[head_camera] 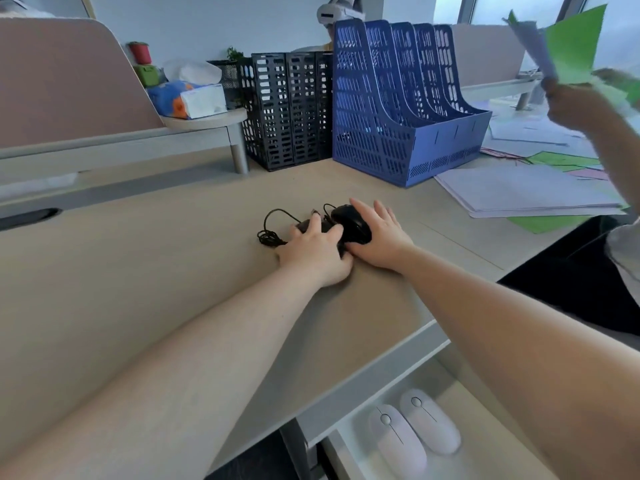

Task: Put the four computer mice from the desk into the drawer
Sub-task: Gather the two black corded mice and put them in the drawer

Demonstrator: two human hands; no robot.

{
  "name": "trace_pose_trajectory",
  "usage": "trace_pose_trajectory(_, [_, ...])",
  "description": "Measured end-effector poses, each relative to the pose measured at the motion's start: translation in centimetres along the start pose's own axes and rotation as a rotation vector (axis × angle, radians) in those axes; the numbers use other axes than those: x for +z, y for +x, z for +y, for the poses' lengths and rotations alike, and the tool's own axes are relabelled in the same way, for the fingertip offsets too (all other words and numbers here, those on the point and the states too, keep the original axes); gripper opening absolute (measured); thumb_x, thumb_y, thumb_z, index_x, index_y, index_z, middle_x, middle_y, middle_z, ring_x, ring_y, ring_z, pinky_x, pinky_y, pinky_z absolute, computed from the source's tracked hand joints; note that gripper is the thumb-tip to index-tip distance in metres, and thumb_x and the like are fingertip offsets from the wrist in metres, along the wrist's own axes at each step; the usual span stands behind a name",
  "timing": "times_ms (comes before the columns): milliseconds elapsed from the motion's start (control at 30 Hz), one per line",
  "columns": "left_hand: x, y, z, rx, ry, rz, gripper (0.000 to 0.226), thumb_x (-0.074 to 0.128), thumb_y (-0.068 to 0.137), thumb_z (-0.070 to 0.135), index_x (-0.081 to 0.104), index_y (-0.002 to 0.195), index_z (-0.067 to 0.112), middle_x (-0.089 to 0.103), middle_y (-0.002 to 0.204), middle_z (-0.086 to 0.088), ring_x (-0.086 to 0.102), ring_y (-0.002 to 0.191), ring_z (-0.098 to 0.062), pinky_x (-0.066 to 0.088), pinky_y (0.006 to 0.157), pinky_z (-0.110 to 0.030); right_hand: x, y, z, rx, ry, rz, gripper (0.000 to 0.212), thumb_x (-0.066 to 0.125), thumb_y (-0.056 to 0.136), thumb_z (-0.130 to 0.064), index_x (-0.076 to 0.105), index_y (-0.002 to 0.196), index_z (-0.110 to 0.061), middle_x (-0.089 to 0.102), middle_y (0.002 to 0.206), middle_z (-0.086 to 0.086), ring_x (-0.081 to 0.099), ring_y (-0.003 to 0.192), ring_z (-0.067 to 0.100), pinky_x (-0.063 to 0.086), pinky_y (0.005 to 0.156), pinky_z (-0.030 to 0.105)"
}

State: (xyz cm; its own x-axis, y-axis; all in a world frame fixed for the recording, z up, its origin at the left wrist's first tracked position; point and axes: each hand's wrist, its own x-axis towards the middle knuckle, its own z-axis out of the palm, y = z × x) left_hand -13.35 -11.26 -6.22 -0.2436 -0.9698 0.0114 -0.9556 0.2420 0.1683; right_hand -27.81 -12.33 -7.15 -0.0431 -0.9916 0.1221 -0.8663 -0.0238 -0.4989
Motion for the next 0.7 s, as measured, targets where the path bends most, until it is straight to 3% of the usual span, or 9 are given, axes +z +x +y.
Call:
trace_pose_trajectory(100, [-0.2, 0.2, 0.0, 0.005, 0.001, 0.059, 0.038, 0.046, 0.086, 0.043, 0.044, 0.121, 0.029, 0.035, 0.14, -0.007, 0.039, 0.12, -0.042, 0.046, 0.094, -0.049, -0.1, 0.3, -0.4, -0.003, -0.029, -0.022, 0.063, 0.06, 0.081, -0.044, 0.034, 0.139, -0.048, 0.02, 0.157, 0.002, 0.034, 0.14, 0.028, 0.031, 0.114, 0.046])
trace_pose_trajectory(200, [-0.1, 0.0, 0.3, -0.024, -0.013, 0.109, 0.044, 0.052, 0.084, 0.042, 0.044, 0.123, 0.023, 0.04, 0.129, -0.008, 0.044, 0.112, -0.042, 0.047, 0.09, -0.045, -0.1, -0.1, -0.9, 0.01, -0.036, 0.05, 0.056, 0.064, 0.074, -0.045, 0.045, 0.127, -0.04, 0.037, 0.137, 0.004, 0.049, 0.12, 0.032, 0.045, 0.099, 0.042])
trace_pose_trajectory(333, [-0.6, -1.2, 0.8, -0.081, 0.009, 0.13, 0.041, 0.057, 0.083, 0.043, 0.051, 0.119, 0.024, 0.041, 0.127, -0.005, 0.045, 0.112, -0.038, 0.045, 0.084, -0.041, -0.6, -0.8, -1.5, 0.046, -0.135, 0.059, 0.057, 0.063, 0.072, -0.045, 0.04, 0.123, -0.038, 0.039, 0.123, 0.008, 0.049, 0.109, 0.035, 0.05, 0.091, 0.046])
trace_pose_trajectory(533, [-1.5, -3.9, 1.4, -0.119, 0.023, 0.099, 0.026, 0.058, 0.085, 0.028, 0.058, 0.111, 0.026, 0.041, 0.126, -0.001, 0.046, 0.113, -0.033, 0.042, 0.079, -0.036, -1.5, -3.0, -0.9, 0.07, -0.231, 0.015, 0.054, 0.049, 0.087, -0.033, 0.031, 0.136, -0.044, 0.033, 0.128, 0.011, 0.044, 0.113, 0.036, 0.051, 0.086, 0.045])
trace_pose_trajectory(700, [-2.7, -7.3, 2.8, -0.13, 0.026, 0.094, 0.031, 0.057, 0.085, 0.018, 0.058, 0.114, 0.028, 0.042, 0.126, -0.001, 0.048, 0.113, -0.031, 0.043, 0.08, -0.036, -3.1, -6.6, -0.1, 0.085, -0.146, -0.013, 0.057, 0.049, 0.09, -0.031, 0.028, 0.141, -0.043, 0.032, 0.131, 0.012, 0.045, 0.113, 0.036, 0.051, 0.086, 0.041])
